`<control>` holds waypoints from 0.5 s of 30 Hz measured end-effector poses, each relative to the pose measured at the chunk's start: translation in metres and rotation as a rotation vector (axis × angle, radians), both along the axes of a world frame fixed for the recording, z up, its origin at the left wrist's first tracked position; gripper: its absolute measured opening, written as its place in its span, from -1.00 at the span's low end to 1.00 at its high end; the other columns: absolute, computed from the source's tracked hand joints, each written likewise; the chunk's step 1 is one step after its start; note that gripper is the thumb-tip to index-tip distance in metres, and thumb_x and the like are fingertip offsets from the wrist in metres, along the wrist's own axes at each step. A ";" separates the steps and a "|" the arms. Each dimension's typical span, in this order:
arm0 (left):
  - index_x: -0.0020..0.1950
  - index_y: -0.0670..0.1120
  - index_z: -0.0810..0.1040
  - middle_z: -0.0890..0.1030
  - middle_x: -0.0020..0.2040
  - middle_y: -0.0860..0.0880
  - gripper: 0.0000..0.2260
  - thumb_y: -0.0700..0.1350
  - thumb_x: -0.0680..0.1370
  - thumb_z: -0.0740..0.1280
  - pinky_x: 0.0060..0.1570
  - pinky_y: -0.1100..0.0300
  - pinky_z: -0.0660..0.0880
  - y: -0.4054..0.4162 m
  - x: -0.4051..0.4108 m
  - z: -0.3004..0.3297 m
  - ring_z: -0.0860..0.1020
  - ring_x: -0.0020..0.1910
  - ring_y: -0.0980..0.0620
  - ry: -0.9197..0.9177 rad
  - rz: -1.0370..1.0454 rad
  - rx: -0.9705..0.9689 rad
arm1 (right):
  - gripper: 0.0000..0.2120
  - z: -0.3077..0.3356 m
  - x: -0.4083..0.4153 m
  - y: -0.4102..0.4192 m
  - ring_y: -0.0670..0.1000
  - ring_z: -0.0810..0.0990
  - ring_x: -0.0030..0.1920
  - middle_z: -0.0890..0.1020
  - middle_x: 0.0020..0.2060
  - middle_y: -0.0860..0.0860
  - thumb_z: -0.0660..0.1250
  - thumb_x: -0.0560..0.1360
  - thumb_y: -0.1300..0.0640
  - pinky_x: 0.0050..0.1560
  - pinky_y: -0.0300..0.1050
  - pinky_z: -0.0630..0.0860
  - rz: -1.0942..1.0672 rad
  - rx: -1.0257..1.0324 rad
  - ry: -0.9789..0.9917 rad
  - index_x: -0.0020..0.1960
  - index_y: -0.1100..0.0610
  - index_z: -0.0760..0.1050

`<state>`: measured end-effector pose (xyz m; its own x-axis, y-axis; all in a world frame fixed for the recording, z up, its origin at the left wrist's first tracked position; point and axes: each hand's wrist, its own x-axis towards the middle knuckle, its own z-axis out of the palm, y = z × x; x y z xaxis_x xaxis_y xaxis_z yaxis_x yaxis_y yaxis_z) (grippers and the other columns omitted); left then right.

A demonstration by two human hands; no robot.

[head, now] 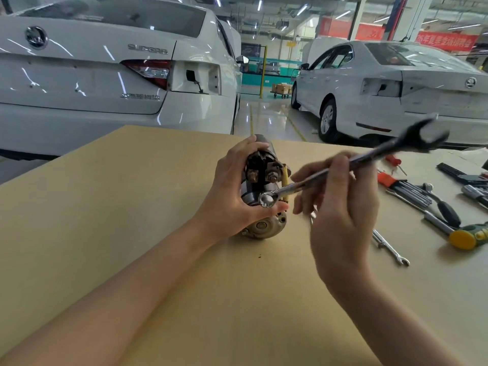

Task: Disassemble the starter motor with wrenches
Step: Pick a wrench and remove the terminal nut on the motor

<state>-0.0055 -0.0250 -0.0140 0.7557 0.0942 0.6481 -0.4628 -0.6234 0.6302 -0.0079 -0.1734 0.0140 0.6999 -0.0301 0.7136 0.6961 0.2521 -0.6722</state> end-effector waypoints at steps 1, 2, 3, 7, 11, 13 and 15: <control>0.32 0.30 0.23 0.22 0.46 0.18 -0.25 0.13 0.24 0.55 0.44 0.07 0.25 0.000 0.000 0.000 0.22 0.45 0.09 0.007 0.005 -0.002 | -0.81 0.001 0.003 -0.003 0.01 0.40 -0.51 0.60 -0.33 0.08 0.04 0.65 0.18 -0.45 -0.03 0.41 0.011 0.050 0.103 -0.13 0.12 0.31; 0.31 0.32 0.23 0.21 0.46 0.20 -0.24 0.10 0.24 0.56 0.45 0.03 0.26 0.000 -0.001 0.000 0.21 0.45 0.10 0.018 0.002 -0.011 | -0.79 0.001 0.006 -0.005 -0.01 0.41 -0.51 0.62 -0.34 0.08 0.03 0.67 0.19 -0.42 -0.04 0.45 0.026 0.092 0.201 -0.13 0.13 0.32; 0.31 0.32 0.22 0.21 0.45 0.21 -0.24 0.08 0.25 0.57 0.44 0.00 0.26 -0.001 -0.001 0.001 0.21 0.45 0.09 0.016 0.000 -0.003 | -0.78 0.001 0.008 -0.008 -0.02 0.43 -0.50 0.63 -0.34 0.07 0.03 0.67 0.20 -0.40 -0.05 0.49 0.063 0.142 0.287 -0.13 0.14 0.32; 0.32 0.26 0.24 0.22 0.45 0.16 -0.26 0.08 0.26 0.56 0.44 -0.06 0.25 -0.002 -0.002 0.002 0.22 0.46 0.06 -0.004 0.012 0.015 | -0.79 0.003 0.015 -0.010 0.00 0.49 -0.51 0.64 -0.34 0.13 0.03 0.68 0.17 -0.34 -0.08 0.58 0.214 0.365 0.553 -0.10 0.16 0.32; 0.34 0.21 0.25 0.23 0.48 0.11 -0.24 0.03 0.27 0.59 0.43 -0.08 0.26 -0.003 -0.002 0.002 0.23 0.46 0.05 -0.017 0.008 0.016 | -0.81 0.003 0.018 -0.011 0.06 0.60 -0.46 0.66 -0.33 0.17 0.04 0.68 0.16 -0.28 -0.04 0.63 0.274 0.470 0.654 -0.08 0.18 0.31; 0.35 0.17 0.26 0.24 0.49 0.07 -0.24 0.00 0.28 0.61 0.43 -0.10 0.27 -0.004 -0.002 0.003 0.24 0.46 0.02 -0.023 0.005 0.015 | -0.83 0.003 0.018 -0.010 0.11 0.65 -0.39 0.67 -0.31 0.18 0.06 0.68 0.15 -0.21 -0.01 0.65 0.292 0.476 0.662 -0.05 0.19 0.31; 0.35 0.14 0.27 0.25 0.48 0.04 -0.24 0.03 0.27 0.59 0.42 -0.11 0.27 -0.004 -0.001 0.002 0.25 0.46 0.01 -0.031 0.009 0.020 | -0.84 0.003 0.018 -0.011 0.15 0.68 -0.31 0.67 -0.29 0.19 0.08 0.67 0.14 -0.14 0.02 0.66 0.296 0.462 0.657 -0.03 0.19 0.32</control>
<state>-0.0067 -0.0289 -0.0119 0.7346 0.0875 0.6729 -0.4760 -0.6403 0.6028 0.0102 -0.1841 0.0168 0.9921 0.0314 0.1212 0.0632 0.7099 -0.7015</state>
